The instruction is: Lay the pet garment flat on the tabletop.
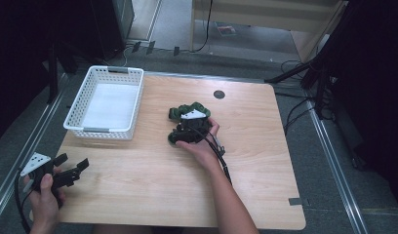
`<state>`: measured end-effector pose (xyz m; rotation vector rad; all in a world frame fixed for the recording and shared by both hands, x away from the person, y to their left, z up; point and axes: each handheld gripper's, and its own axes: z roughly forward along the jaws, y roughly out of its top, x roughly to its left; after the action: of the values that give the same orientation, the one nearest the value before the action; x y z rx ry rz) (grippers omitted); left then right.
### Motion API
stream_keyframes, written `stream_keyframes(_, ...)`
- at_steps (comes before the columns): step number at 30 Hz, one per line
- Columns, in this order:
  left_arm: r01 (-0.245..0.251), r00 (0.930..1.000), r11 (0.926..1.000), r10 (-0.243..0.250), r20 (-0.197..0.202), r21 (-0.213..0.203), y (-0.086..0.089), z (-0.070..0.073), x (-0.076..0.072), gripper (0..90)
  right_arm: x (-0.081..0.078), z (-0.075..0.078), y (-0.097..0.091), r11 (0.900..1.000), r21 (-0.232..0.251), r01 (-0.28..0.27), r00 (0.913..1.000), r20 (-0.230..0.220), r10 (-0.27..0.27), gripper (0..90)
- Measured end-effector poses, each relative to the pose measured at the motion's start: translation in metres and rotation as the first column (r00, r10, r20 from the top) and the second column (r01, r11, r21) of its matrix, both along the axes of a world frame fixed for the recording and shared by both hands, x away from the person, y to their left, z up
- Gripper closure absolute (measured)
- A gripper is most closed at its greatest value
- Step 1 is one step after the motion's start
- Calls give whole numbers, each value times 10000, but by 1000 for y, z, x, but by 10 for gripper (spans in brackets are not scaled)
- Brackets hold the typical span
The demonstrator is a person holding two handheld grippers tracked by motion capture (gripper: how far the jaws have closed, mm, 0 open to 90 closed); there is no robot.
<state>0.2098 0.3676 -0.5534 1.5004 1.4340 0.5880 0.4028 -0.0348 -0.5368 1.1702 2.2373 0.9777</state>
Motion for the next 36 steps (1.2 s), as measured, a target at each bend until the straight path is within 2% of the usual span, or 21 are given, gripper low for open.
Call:
stream_keyframes(3, 1, 10000, 10000, -1, -19, -10, 0, 0, 0, 87, 1, -9, 4, 9980, -636, 60, 9997, 251, -44, 255)
stream_keyframes(5, 11, 10000, 10000, -11, -20, 1, 0, 0, 0, 87, 1, -8, 4, 9976, -626, 289, 9989, 380, -266, 442)
stream_keyframes(6, 7, 10000, 10000, -7, -12, 17, 0, 0, 0, 87, 1, -8, 4, 9976, -626, 289, 9989, 380, -266, 442)
stream_keyframes(7, 2, 10000, 10000, -2, -9, 43, 0, 0, 0, 87, 1, -9, 3, 9960, -738, 509, 9962, 741, -455, 621)
stream_keyframes(11, -173, 9998, 9996, 172, 41, 220, -2, 1, -1, 87, 1, -5, -2, 9967, -534, 617, 9955, 748, -576, 746)
stream_keyframes(16, -55, 10000, 9992, 52, 78, 405, -5, 9, -3, 87, -9, 16, -12, 9972, 212, 712, 9901, 1201, -732, 766)
stream_keyframes(17, 38, 9999, 9995, -42, 143, 313, -8, 12, -3, 87, -17, 32, -20, 9963, 604, 607, 9875, 1421, -688, 769)
stream_keyframes(19, 156, 9992, 9994, -168, 361, 316, -16, 21, -3, 87, -22, 40, -23, 9958, 755, 510, 9861, 1543, -622, 769)
stream_keyframes(20, 264, 9985, 9991, -280, 470, 343, -21, 26, -2, 87, -35, 55, -31, 9945, 995, 337, 9828, 1776, -510, 769)
stream_keyframes(21, 549, 9960, 9981, -568, 686, 294, -33, 37, -2, 87, -42, 62, -35, 9932, 1136, 237, 9816, 1855, -446, 769)
stream_keyframes(23, 704, 9942, 9970, -728, 787, 320, -40, 42, -1, 87, -49, 68, -39, 9927, 1202, 129, 9806, 1926, -361, 768)
stream_keyframes(24, 1047, 9895, 9938, -1077, 966, 362, -54, 52, 0, 87, -68, 79, -47, 9907, 1354, -121, 9783, 2066, -163, 768)
stream_keyframes(25, 1047, 9895, 9938, -1077, 966, 362, -54, 52, 0, 87, -75, 81, -49, 9909, 1330, -206, 9773, 2117, -81, 768)
stream_keyframes(27, 1561, 9796, 9869, -1600, 1214, 410, -76, 66, 2, 87, -94, 83, -54, 9897, 1371, -402, 9766, 2147, 99, 767)
stream_keyframes(28, 1561, 9796, 9869, -1600, 1214, 410, -76, 66, 2, 87, -94, 83, -54, 9897, 1371, -402, 9766, 2147, 99, 767)
stream_keyframes(29, 1674, 9767, 9852, -1709, 1296, 376, -83, 71, 3, 87, -113, 81, -57, 9917, 1145, -579, 9752, 2191, 316, 767)
stream_keyframes(31, 2018, 9676, 9793, -2015, 1519, 137, -106, 83, 10, 87, -129, 76, -59, 9926, 1023, -660, 9755, 2159, 426, 767)
stream_keyframes(32, 2018, 9676, 9793, -2015, 1519, 137, -106, 83, 10, 87, -137, 74, -60, 9913, 1128, -685, 9768, 2099, 436, 767)
stream_keyframes(34, 2263, 9603, 9740, -2249, 1650, 108, -121, 90, 14, 87, -144, 72, -61, 9903, 1203, -699, 9782, 2029, 444, 767)
stream_keyframes(35, 2416, 9559, 9703, -2396, 1698, 89, -129, 93, 16, 88, -159, 66, -61, 9882, 1325, -774, 9789, 1982, 501, 767)
stream_keyframes(36, 2726, 9472, 9620, -2711, 1714, 148, -142, 95, 18, 88, -166, 63, -60, 9877, 1337, -807, 9794, 1948, 536, 767)
